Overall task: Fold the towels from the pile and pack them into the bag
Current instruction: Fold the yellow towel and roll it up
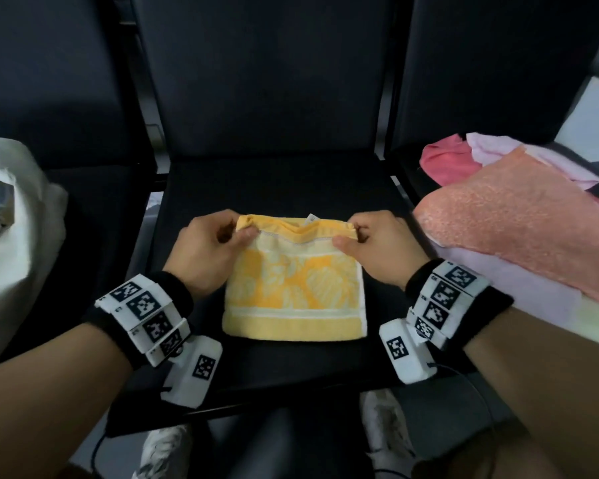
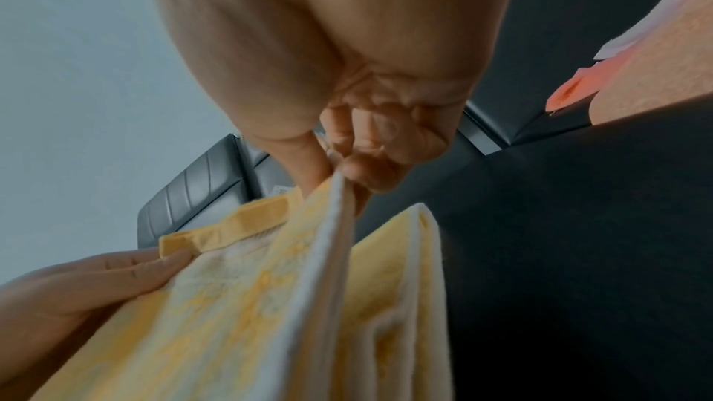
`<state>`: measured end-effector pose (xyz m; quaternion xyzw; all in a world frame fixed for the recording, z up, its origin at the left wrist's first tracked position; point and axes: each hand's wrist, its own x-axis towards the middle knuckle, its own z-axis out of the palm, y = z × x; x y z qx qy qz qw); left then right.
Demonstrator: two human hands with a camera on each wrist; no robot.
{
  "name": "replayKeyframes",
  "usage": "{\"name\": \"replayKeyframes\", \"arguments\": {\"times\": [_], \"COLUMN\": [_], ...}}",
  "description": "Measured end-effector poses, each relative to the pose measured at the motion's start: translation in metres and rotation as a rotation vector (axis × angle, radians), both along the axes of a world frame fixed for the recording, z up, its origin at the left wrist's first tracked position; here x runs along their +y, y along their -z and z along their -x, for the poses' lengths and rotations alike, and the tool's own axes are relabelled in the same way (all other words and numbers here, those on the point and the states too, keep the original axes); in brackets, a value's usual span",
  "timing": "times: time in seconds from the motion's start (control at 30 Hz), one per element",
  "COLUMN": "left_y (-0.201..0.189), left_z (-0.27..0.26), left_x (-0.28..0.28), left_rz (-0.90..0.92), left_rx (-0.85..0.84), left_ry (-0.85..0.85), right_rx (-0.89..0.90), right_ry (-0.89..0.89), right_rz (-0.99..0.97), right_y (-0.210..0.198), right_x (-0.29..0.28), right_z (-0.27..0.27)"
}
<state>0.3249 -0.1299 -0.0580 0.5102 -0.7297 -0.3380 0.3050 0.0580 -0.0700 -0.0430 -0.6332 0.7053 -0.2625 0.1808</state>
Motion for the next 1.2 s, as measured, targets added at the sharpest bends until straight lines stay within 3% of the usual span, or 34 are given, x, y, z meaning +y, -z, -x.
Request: {"name": "replayKeyframes", "arguments": {"times": [0.23,0.47,0.97,1.2], "left_y": [0.0,0.012,0.02,0.017], "left_z": [0.011,0.011,0.02,0.017], "left_x": [-0.016,-0.027,-0.045,-0.043], "left_rz": [-0.028,-0.095,-0.242,-0.334], "left_rx": [-0.049,-0.132,-0.093,0.037], "left_ry": [-0.078,-0.062,-0.102,-0.118], "right_rx": [0.028,0.044,0.017,0.011], "right_ry": [0.035,0.039,0.128,0.194], "right_rz": [-0.032,-0.204,-0.313,-0.358], "right_y": [0.001,0.011,0.024,0.025], "right_x": [-0.018,-0.028,-0.046,-0.053], "right_z": [0.001,-0.001,-0.002,-0.005]}}
